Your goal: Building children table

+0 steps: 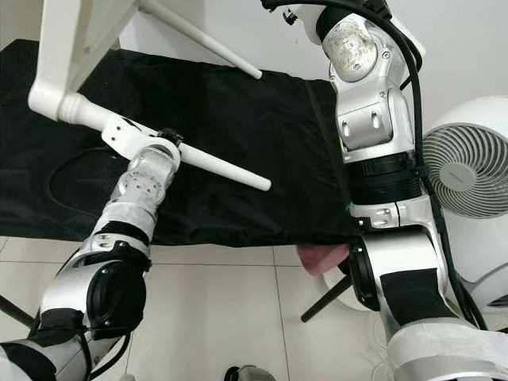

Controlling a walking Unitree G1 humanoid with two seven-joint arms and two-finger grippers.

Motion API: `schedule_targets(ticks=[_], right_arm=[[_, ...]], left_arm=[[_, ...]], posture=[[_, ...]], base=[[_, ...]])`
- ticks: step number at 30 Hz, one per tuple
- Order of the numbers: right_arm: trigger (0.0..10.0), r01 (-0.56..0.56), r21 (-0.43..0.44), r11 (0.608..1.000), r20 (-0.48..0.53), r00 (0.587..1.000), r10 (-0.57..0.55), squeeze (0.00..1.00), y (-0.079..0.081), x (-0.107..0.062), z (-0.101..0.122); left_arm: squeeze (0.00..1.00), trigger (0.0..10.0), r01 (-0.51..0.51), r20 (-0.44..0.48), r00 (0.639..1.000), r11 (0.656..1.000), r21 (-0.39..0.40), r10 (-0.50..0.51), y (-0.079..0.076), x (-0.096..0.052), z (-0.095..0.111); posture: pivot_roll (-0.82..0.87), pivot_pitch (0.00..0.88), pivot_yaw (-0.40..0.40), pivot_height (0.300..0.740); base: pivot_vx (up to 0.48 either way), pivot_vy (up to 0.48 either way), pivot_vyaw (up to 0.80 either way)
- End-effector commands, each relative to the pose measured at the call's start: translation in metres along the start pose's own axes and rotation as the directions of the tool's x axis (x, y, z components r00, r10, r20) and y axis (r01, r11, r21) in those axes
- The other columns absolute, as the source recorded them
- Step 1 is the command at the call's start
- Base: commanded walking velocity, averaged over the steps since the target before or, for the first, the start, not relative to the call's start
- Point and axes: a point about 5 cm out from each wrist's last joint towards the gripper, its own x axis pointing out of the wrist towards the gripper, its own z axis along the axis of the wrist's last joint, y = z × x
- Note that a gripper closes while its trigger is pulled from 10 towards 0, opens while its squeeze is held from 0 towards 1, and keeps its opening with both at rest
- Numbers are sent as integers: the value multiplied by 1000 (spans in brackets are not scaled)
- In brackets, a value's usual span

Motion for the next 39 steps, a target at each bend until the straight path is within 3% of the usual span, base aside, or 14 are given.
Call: schedule_targets(ticks=[1, 6, 10, 12, 16, 19, 24, 27, 29, 32, 33, 36, 37, 39], right_arm=[[0, 224, 71, 972, -15, 975, -223, 0, -43, -12, -5], [0, 283, 89, 955, -58, 959, -278, 0, -48, -25, -14], [0, 293, 85, 952, -78, 955, -287, 0, -48, -29, -20], [0, 299, 92, 950, -197, 940, -277, 0, -33, -46, -50], [0, 298, 139, 944, -307, 920, -245, 0, -14, -62, -75], [0, 330, 216, 919, -431, 877, -213, 0, 11, -82, -104], [0, 309, 325, 894, -465, 875, -134, 0, 45, -97, -121], [0, 320, 484, 815, -483, 874, -56, 0, 72, -105, -131], [0, 319, 513, 797, -484, 874, -39, 0, 77, -107, -133], [0, 329, 634, 700, -466, 885, 5, 0, 90, -108, -133], [0, 329, 634, 700, -466, 885, 5, 0, 90, -108, -133], [0, 322, 707, 630, -447, 893, 45, 0, 101, -109, -134], [0, 292, 752, 591, -419, 904, 86, 0, 109, -108, -135], [0, 200, 792, 577, -344, 927, 151, 0, 121, -105, -132]], left_arm=[[0, 0, 287, 260, 912, 946, 148, -318, -23, -8, 63], [0, 0, 370, 350, 824, 891, 262, -445, -48, -30, 94], [0, 0, 380, 363, 809, 882, 278, -463, -52, -33, 98], [0, 0, 437, 398, 742, 839, 323, -540, -72, -51, 114], [0, 0, 479, 409, 692, 802, 357, -595, -86, -65, 122], [0, 0, 536, 403, 622, 740, 407, -672, -106, -83, 122], [0, 0, 599, 336, 580, 668, 441, -742, -118, -97, 105], [0, 0, 636, 242, 579, 617, 463, -778, -118, -101, 80], [0, 0, 643, 219, 581, 607, 467, -784, -118, -101, 74], [0, 0, 654, 155, 588, 579, 487, -794, -114, -102, 60], [0, 0, 654, 155, 588, 579, 487, -794, -114, -102, 60], [0, 0, 662, 103, 593, 556, 502, -799, -110, -103, 49], [0, 0, 670, 62, 592, 534, 516, -803, -106, -103, 40], [0, 0, 684, -24, 576, 466, 562, -817, -99, -105, 26]], posture=[[-102, 0, -60, 740], [-89, 0, -62, 740], [-89, 0, -61, 740], [-78, 0, -62, 740], [-70, 0, -65, 740], [-59, 0, -73, 740], [-55, 0, -75, 740], [-53, 0, -73, 740], [-53, 0, -73, 740], [-52, 0, -71, 740], [-52, 0, -71, 740], [-52, 1, -69, 740], [-52, 1, -69, 740], [-45, 2, -69, 740]], base=[[0, 0, 0], [0, 0, 0], [0, 0, 0], [0, 0, 0], [0, 0, 0], [0, 0, 0], [0, 0, 0], [0, 0, 0], [0, 0, 0], [0, 0, 0], [0, 0, 0], [0, 0, 0], [0, 0, 0], [0, 0, 0]])
